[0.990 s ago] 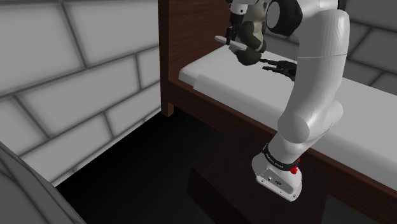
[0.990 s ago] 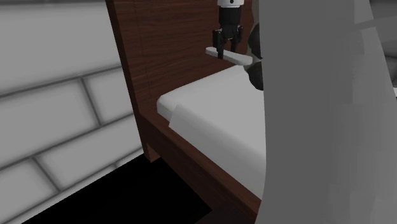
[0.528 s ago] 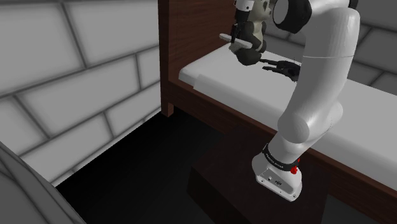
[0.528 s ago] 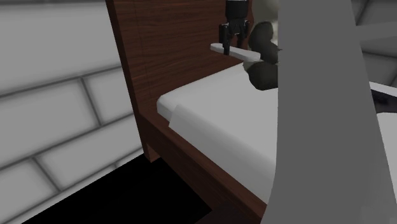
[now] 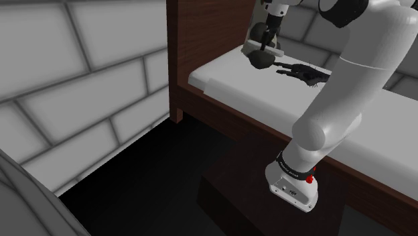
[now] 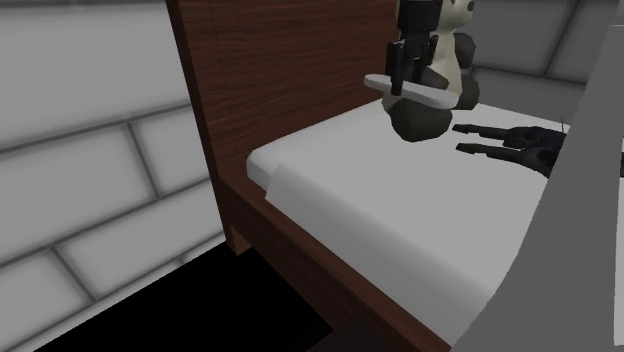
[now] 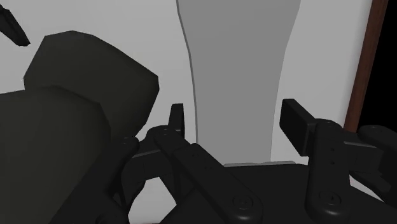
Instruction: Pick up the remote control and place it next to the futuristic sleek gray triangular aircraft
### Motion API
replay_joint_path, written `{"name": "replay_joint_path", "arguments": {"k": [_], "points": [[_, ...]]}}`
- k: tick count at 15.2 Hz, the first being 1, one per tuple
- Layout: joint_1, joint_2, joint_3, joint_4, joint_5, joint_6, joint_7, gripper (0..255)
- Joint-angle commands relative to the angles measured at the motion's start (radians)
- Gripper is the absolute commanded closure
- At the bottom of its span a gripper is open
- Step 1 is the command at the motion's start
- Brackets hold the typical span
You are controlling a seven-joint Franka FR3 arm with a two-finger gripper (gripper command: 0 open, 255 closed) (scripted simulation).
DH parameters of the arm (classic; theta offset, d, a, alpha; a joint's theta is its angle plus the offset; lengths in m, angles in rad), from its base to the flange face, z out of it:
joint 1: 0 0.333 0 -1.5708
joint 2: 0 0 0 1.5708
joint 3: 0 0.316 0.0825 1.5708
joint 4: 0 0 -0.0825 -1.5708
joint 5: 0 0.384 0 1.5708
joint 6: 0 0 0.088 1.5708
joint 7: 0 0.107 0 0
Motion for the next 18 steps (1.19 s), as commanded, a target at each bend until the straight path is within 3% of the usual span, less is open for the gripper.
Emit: {"name": "replay_joint_path", "arguments": {"k": [1,9,18], "points": [[-0.007,-0.061,-0.013,-0.076,-0.027,0.022,-0.017,255],[-0.067,-0.257,-0.074,-0.279,-0.129,0.056,-0.103,255],[-0.164,-0.426,-0.157,-0.413,-0.238,0.054,-0.231,255]]}}
